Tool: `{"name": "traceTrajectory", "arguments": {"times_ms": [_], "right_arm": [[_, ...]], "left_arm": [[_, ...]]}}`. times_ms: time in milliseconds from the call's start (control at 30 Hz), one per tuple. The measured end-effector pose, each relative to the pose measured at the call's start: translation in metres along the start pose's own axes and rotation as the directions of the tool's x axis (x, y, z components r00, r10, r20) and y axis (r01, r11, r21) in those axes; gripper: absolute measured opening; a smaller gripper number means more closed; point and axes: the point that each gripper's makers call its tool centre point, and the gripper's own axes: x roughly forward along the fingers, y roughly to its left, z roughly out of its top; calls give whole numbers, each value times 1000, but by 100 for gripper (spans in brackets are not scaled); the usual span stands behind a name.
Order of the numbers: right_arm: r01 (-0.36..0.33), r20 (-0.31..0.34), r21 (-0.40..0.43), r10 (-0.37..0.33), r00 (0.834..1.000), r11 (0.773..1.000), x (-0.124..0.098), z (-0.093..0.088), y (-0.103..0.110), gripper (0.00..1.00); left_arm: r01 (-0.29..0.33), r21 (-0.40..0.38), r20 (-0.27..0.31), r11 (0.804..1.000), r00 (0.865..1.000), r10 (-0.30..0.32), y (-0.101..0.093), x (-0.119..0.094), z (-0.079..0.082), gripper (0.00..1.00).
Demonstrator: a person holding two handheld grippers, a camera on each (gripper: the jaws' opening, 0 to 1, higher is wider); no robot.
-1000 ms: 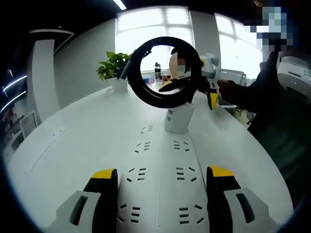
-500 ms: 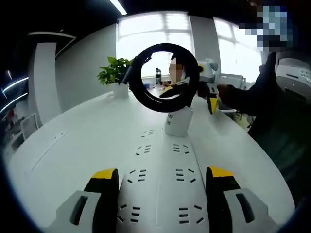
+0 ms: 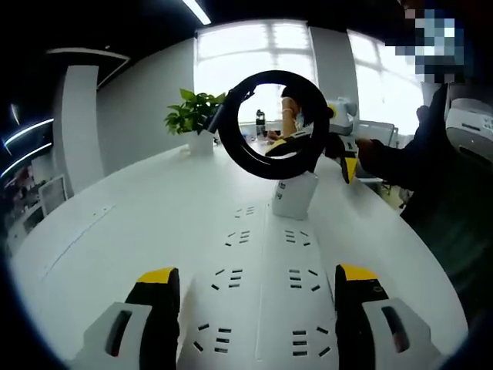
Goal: Straighten the power strip on the desk, plug the charger into it
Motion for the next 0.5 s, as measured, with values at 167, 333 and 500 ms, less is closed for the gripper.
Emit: {"name": "traceTrajectory", "arguments": {"times_ms": [167,333,500], "right_arm": [[0,-1,0,0,1000,1000,-1,0,1,96],[1,14,12,-1,1000,1000,-2,2,2,96],[-1,12,11,1,1000,1000,-1,1,4,95]], "left_arm": [[-4,3,-9,1000,1000,4,2,0,0,85],[-23,6,-6,1000,1000,23,5,-1,0,89],[-60,31,-18,998,998,61,10,-3,2,95]]}}
